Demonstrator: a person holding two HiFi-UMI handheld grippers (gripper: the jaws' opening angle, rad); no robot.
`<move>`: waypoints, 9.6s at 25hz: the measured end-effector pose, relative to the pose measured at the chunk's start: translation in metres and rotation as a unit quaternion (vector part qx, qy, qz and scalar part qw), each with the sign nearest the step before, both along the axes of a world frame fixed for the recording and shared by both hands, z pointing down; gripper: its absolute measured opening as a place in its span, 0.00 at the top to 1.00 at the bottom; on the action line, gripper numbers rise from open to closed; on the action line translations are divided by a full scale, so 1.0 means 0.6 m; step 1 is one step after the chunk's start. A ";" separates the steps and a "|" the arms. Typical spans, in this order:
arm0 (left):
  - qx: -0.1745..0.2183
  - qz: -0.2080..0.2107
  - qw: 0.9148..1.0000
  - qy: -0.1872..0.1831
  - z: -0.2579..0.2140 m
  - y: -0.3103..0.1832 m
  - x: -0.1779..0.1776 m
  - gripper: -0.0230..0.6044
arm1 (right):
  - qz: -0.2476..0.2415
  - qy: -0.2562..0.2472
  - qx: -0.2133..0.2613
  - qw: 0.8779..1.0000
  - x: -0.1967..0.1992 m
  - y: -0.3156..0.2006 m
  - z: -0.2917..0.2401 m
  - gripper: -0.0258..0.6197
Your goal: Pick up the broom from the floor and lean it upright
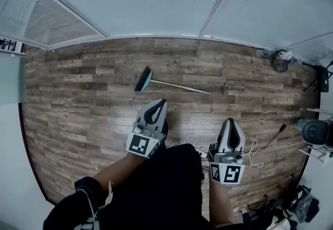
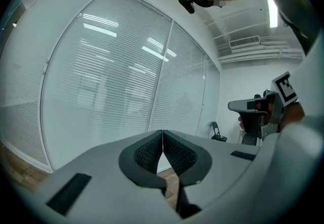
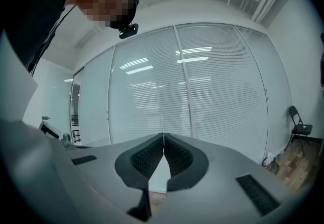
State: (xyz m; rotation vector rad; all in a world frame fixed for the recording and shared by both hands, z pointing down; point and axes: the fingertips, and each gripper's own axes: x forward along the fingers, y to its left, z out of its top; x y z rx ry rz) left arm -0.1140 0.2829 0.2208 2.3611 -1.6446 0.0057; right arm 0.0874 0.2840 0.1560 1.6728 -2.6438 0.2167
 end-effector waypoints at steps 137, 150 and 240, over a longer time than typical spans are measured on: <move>-0.290 0.291 0.865 -0.288 0.582 -0.255 0.037 0.82 | 0.034 0.004 0.108 0.994 -0.101 -0.108 0.033 0.93; -0.335 0.277 0.845 -0.313 0.627 -0.393 0.031 0.83 | -0.005 -0.035 0.071 0.997 -0.024 -0.326 0.106 0.93; -0.345 0.434 0.763 -0.333 1.089 -0.802 0.204 0.60 | 0.128 -0.050 -0.077 0.987 0.108 -0.483 0.607 0.93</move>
